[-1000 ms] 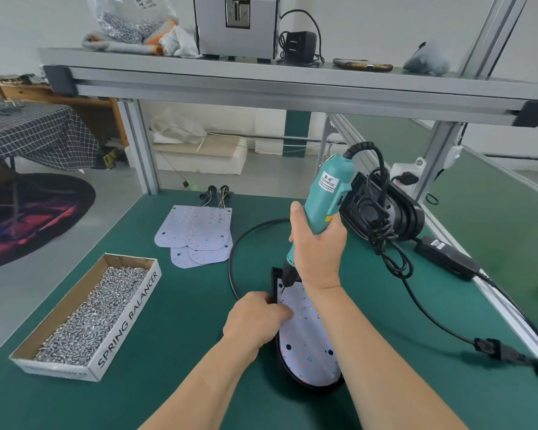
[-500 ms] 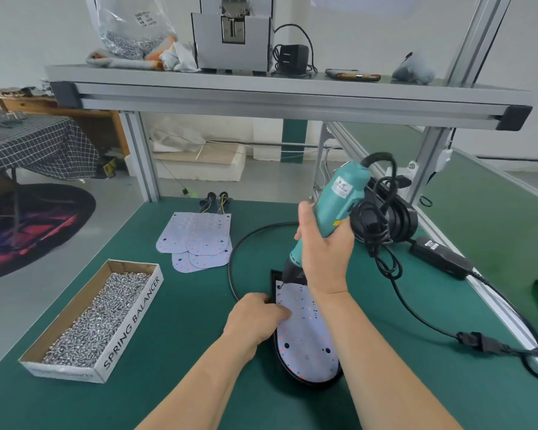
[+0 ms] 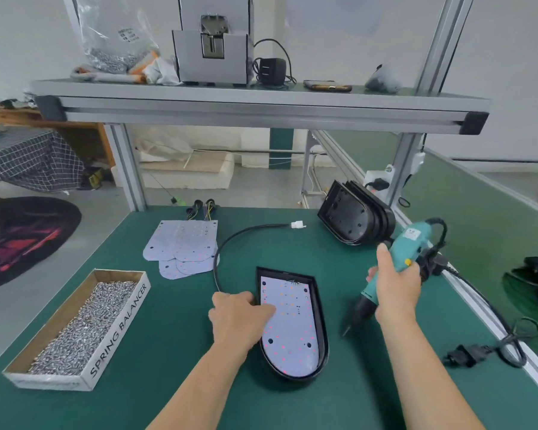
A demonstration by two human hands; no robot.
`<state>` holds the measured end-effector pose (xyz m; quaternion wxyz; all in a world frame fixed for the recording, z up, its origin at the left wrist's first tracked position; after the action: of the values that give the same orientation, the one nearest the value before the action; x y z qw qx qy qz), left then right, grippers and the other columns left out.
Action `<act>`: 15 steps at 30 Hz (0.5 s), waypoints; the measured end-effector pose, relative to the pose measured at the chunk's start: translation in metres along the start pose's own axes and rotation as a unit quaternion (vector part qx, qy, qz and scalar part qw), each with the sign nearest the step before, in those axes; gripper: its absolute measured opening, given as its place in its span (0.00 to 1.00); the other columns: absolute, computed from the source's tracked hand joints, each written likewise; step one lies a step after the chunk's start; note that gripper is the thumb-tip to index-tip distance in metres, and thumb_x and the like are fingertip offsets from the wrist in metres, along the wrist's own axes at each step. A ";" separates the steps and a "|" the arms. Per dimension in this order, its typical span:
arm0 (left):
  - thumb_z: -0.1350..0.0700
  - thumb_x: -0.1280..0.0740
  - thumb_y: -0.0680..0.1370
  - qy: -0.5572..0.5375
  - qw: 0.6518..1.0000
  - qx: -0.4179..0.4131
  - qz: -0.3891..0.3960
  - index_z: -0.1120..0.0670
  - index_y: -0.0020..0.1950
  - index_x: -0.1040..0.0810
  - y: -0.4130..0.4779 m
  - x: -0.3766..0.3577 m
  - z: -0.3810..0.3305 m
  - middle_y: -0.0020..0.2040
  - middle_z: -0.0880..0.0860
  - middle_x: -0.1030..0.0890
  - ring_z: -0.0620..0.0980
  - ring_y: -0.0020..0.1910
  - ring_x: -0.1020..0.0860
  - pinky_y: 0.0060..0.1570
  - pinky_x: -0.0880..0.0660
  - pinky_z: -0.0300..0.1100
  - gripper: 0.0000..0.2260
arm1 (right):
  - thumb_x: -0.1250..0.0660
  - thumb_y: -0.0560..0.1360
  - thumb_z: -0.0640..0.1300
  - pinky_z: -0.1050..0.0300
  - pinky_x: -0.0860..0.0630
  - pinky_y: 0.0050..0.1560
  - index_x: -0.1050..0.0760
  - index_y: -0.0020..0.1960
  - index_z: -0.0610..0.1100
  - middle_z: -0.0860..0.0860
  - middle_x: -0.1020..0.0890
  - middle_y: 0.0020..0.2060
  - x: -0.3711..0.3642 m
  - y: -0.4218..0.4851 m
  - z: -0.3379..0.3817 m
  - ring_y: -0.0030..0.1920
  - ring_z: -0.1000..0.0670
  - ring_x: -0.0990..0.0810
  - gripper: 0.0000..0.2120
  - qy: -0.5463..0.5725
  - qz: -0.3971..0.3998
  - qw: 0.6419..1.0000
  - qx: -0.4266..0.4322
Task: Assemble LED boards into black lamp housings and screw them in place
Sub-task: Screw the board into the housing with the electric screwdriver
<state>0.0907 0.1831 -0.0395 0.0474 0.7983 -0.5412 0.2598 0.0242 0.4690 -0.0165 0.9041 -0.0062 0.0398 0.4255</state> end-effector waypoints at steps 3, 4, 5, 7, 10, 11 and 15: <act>0.63 0.30 0.68 -0.048 0.998 -0.020 -0.031 0.51 0.25 0.41 -0.001 -0.003 -0.013 0.65 0.70 0.31 0.54 0.35 0.38 0.29 0.43 0.38 0.22 | 0.29 0.74 0.52 0.51 0.27 0.44 0.33 0.51 0.46 0.46 0.16 0.40 0.014 0.004 -0.026 0.41 0.45 0.19 0.16 -0.066 -0.017 0.997 -0.039; 0.64 0.30 0.69 -0.066 0.997 -0.016 -0.027 0.52 0.26 0.41 0.000 -0.004 -0.015 0.67 0.72 0.33 0.53 0.33 0.40 0.27 0.43 0.36 0.22 | 0.28 0.74 0.51 0.51 0.30 0.44 0.34 0.52 0.45 0.45 0.17 0.44 0.018 0.004 -0.030 0.43 0.43 0.21 0.17 -0.089 -0.027 0.995 -0.043; 0.65 0.31 0.69 -0.077 0.997 -0.004 -0.023 0.53 0.27 0.39 0.002 -0.006 -0.016 0.68 0.72 0.33 0.53 0.33 0.40 0.24 0.42 0.34 0.20 | 0.28 0.74 0.50 0.52 0.31 0.44 0.35 0.54 0.43 0.44 0.19 0.47 0.020 0.004 -0.031 0.44 0.42 0.22 0.19 -0.106 -0.037 0.993 -0.044; 0.64 0.32 0.70 -0.087 0.996 0.026 -0.018 0.55 0.31 0.34 0.008 -0.008 -0.013 0.66 0.70 0.31 0.55 0.37 0.36 0.21 0.38 0.34 0.13 | 0.27 0.74 0.47 0.52 0.31 0.47 0.36 0.59 0.41 0.42 0.22 0.53 0.019 0.002 -0.030 0.47 0.41 0.24 0.23 -0.123 -0.043 0.991 -0.030; 0.63 0.34 0.70 -0.087 0.994 0.054 -0.027 0.56 0.35 0.28 0.016 -0.009 -0.008 0.61 0.63 0.29 0.56 0.37 0.31 0.31 0.31 0.39 0.05 | 0.26 0.73 0.41 0.49 0.27 0.56 0.40 0.73 0.38 0.39 0.27 0.63 0.015 -0.002 -0.029 0.56 0.38 0.25 0.34 -0.173 -0.028 0.984 0.008; 0.63 0.35 0.70 -0.088 0.994 0.060 -0.025 0.56 0.36 0.28 0.019 -0.008 -0.007 0.61 0.63 0.28 0.57 0.36 0.28 0.33 0.28 0.41 0.04 | 0.26 0.73 0.40 0.47 0.28 0.60 0.42 0.76 0.38 0.38 0.30 0.66 0.013 -0.004 -0.030 0.59 0.38 0.26 0.37 -0.196 -0.023 0.980 0.014; 0.67 0.34 0.67 -0.127 0.989 0.071 0.025 0.60 0.40 0.29 0.028 -0.010 -0.010 0.43 0.63 0.23 0.57 0.39 0.27 0.41 0.26 0.49 0.06 | 0.27 0.73 0.36 0.39 0.34 0.71 0.41 0.76 0.37 0.38 0.38 0.73 0.010 -0.005 -0.029 0.71 0.38 0.37 0.36 -0.272 -0.026 0.959 0.068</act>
<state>0.0590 0.1835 -0.0419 -0.0846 0.8123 -0.5431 0.1949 0.0329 0.4720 -0.0458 0.8896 0.1705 -0.1791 0.3840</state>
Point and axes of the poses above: each hand's wrist, its own y-axis towards the middle knuckle, its own x-axis out of the back of the hand, z = x × y, the point moved 5 cm from there along y, towards the middle knuckle
